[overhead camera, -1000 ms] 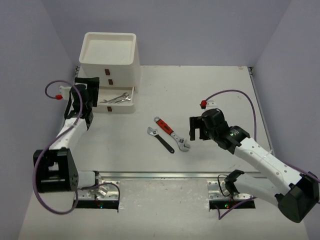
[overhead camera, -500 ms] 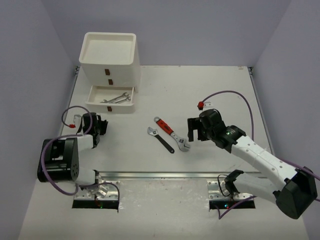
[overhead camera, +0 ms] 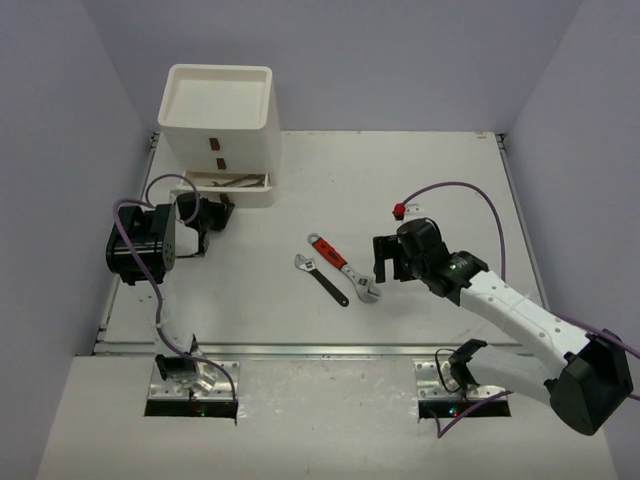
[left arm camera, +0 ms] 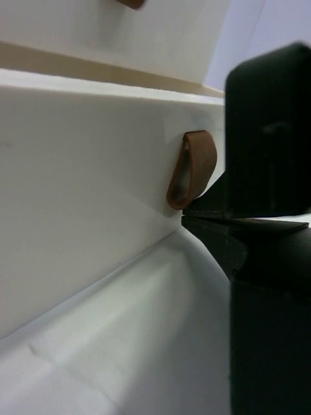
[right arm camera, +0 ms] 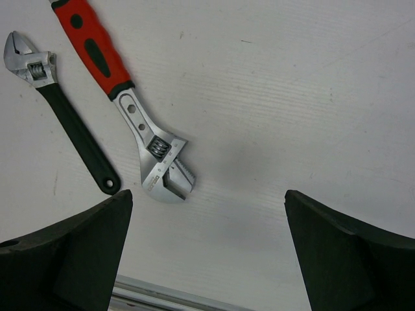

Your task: Sort the tools into containers

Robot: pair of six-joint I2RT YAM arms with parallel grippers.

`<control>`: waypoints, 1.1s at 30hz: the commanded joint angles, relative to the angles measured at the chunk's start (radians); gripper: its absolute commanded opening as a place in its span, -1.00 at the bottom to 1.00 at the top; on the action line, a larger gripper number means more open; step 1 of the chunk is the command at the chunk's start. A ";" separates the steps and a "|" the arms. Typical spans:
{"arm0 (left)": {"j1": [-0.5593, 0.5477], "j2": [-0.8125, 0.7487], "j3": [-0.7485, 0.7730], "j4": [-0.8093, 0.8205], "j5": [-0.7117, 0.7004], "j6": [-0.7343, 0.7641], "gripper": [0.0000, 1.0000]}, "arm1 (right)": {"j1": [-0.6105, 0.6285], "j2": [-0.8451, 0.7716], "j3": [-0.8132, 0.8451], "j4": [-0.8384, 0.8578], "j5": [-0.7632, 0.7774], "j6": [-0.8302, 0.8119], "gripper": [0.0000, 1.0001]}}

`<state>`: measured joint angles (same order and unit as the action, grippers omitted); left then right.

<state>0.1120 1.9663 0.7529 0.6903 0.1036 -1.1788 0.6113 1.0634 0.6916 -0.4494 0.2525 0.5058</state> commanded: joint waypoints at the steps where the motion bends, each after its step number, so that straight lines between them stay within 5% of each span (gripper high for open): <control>1: 0.003 0.079 0.151 0.205 0.089 -0.003 -1.00 | -0.002 0.030 -0.008 0.061 -0.014 -0.016 0.98; 10: 0.003 0.215 0.340 0.155 0.106 0.041 -1.00 | -0.003 0.082 -0.036 0.140 -0.100 -0.048 0.98; 15: 0.003 0.216 0.322 0.174 0.115 0.027 -0.98 | -0.004 0.092 -0.035 0.181 -0.159 -0.105 0.98; 17: 0.005 0.188 0.279 0.166 0.122 0.011 -0.80 | -0.002 0.122 -0.023 0.179 -0.163 -0.121 0.98; 18: 0.005 0.168 0.255 0.152 0.124 0.005 -0.59 | -0.003 0.141 -0.011 0.174 -0.171 -0.132 0.97; 20: 0.002 0.081 0.191 0.132 0.128 0.002 0.13 | -0.003 0.208 0.051 0.138 -0.216 -0.164 0.85; 21: 0.001 0.045 0.156 0.117 0.129 0.006 0.25 | -0.003 0.256 0.089 0.113 -0.228 -0.175 0.80; 26: -0.021 -0.212 -0.026 -0.012 0.112 0.083 0.58 | -0.001 0.478 0.266 0.009 -0.249 -0.217 0.53; 33: -0.093 -0.638 -0.207 -0.250 0.038 0.235 0.84 | 0.015 0.606 0.359 -0.017 -0.251 -0.256 0.53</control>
<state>0.0656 1.5067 0.6053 0.5776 0.1945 -1.0625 0.6120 1.6203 0.9756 -0.4247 -0.0026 0.2987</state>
